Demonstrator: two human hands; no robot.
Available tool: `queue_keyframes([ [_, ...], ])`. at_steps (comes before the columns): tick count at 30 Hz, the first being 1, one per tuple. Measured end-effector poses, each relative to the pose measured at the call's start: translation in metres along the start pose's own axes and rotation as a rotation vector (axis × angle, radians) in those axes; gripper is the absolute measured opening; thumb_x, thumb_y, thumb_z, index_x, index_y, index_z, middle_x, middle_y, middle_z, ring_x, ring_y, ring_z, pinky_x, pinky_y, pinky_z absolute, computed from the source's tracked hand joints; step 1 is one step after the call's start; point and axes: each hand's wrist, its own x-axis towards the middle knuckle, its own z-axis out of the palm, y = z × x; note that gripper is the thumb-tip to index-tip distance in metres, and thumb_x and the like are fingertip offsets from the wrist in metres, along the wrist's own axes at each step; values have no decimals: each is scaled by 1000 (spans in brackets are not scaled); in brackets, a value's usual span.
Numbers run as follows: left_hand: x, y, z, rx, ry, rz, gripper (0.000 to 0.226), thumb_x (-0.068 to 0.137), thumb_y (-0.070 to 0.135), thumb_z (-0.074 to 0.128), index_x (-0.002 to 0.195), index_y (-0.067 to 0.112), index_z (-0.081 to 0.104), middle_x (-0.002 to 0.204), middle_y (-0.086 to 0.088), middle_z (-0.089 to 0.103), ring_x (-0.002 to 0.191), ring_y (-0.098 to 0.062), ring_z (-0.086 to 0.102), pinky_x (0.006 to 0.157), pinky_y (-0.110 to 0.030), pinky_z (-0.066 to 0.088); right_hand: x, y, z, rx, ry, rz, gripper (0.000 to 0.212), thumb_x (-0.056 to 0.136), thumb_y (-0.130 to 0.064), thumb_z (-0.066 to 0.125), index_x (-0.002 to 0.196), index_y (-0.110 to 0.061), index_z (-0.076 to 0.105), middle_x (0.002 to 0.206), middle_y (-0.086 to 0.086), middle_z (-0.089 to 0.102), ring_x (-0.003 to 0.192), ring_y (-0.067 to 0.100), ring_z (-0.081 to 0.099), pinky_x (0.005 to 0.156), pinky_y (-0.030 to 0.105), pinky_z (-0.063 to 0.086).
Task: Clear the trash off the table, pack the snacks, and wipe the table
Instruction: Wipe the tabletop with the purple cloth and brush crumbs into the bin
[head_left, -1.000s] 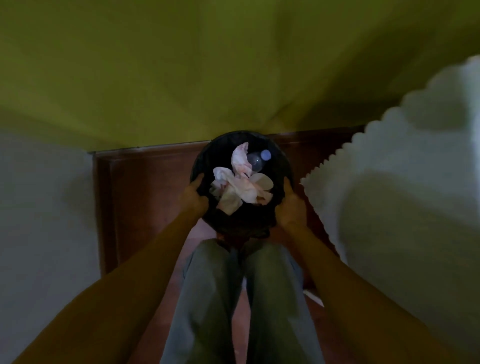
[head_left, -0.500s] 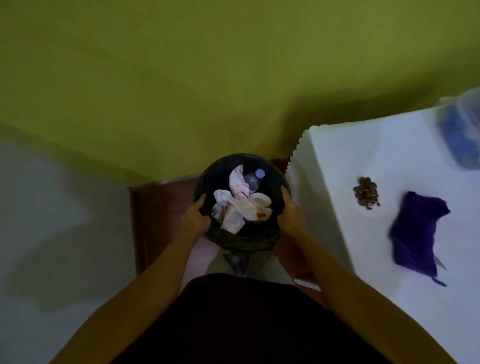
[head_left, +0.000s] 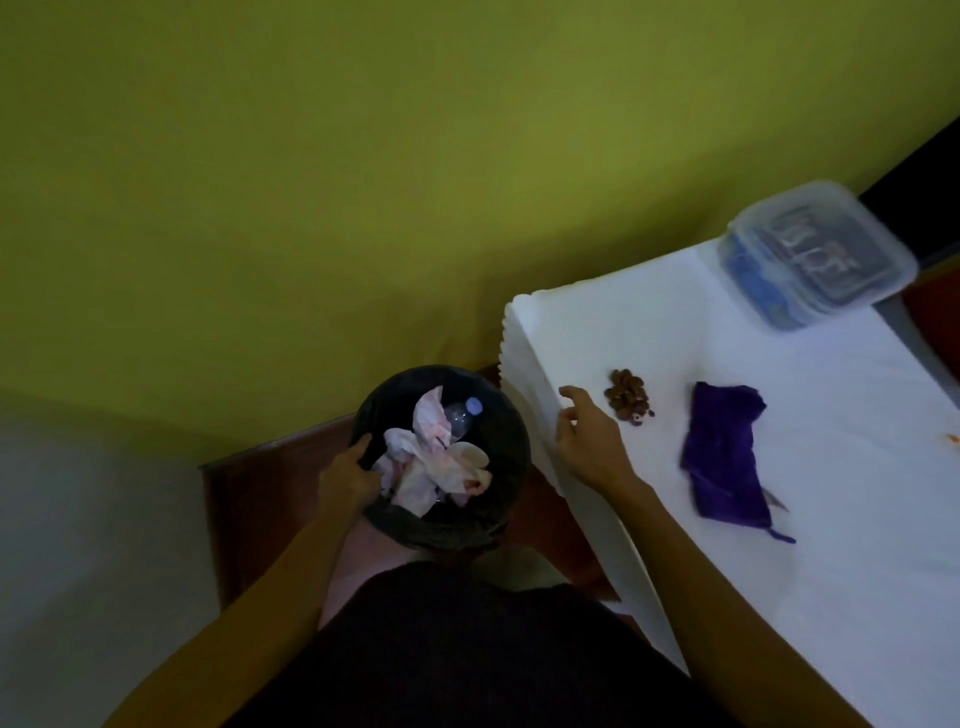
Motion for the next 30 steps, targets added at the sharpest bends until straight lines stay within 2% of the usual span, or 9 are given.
queue_keyframes([
  [2, 1, 10, 9, -5, -10, -6, 63, 90, 5, 55, 149, 22, 42, 140, -21, 55, 122, -40, 56, 97, -39, 45, 0, 7, -12, 54, 48, 17, 41, 102, -12, 46, 143, -15, 43, 112, 10, 66, 95, 22, 67, 88, 41, 57],
  [5, 1, 26, 26, -36, -25, -25, 63, 90, 8, 57, 149, 23, 42, 145, -19, 50, 130, -39, 50, 103, -37, 41, -1, 25, -30, 63, 170, 4, 44, 99, -6, 49, 142, -12, 47, 127, 7, 61, 114, 20, 60, 99, 34, 49],
  [7, 0, 36, 39, -55, -26, -19, 62, 91, 10, 59, 149, 23, 43, 147, -18, 49, 133, -38, 48, 106, -35, 39, -2, 43, -44, 11, 310, 15, 48, 94, -4, 50, 142, -12, 46, 134, 8, 58, 124, 23, 52, 106, 38, 45],
  [10, 1, 46, 51, -71, -30, -10, 60, 91, 11, 59, 148, 24, 45, 147, -18, 49, 134, -37, 48, 107, -34, 38, -4, 72, -73, -217, 478, 196, 56, 88, -8, 55, 142, -10, 40, 139, 19, 47, 126, 35, 43, 101, 46, 43],
  [12, 4, 50, 55, -82, -39, -17, 59, 91, 9, 57, 147, 24, 46, 145, -18, 51, 132, -37, 50, 106, -33, 39, -5, 91, -90, -325, 428, 335, 60, 89, -16, 55, 145, -14, 35, 144, 21, 38, 128, 40, 39, 102, 53, 40],
  [15, 9, 54, 59, -95, -46, -23, 60, 89, 6, 54, 145, 26, 48, 143, -19, 53, 126, -37, 54, 103, -35, 42, -6, 115, -100, -450, 283, 444, 59, 91, -27, 55, 146, -25, 33, 153, 19, 23, 133, 43, 32, 106, 54, 35],
  [18, 10, 62, 66, -109, -39, -33, 59, 89, 6, 52, 144, 27, 50, 144, -18, 53, 127, -36, 54, 102, -34, 42, -3, 124, -102, -359, 297, 519, 59, 93, -23, 53, 148, -31, 31, 148, 23, 25, 129, 44, 35, 104, 54, 38],
  [25, 5, 76, 87, -158, -63, -36, 60, 89, 1, 51, 145, 23, 49, 145, -18, 51, 126, -35, 55, 97, -31, 43, 27, 120, -111, -263, 348, 385, 69, 91, -18, 58, 151, -25, 25, 135, 25, 45, 118, 42, 50, 89, 49, 48],
  [30, 2, 81, 92, -162, -66, -44, 61, 88, 3, 52, 144, 26, 49, 141, -18, 55, 122, -34, 58, 96, -32, 46, 46, 114, -102, -447, 211, 418, 64, 101, -30, 41, 157, -28, 9, 151, 28, 26, 132, 45, 35, 105, 57, 35],
])
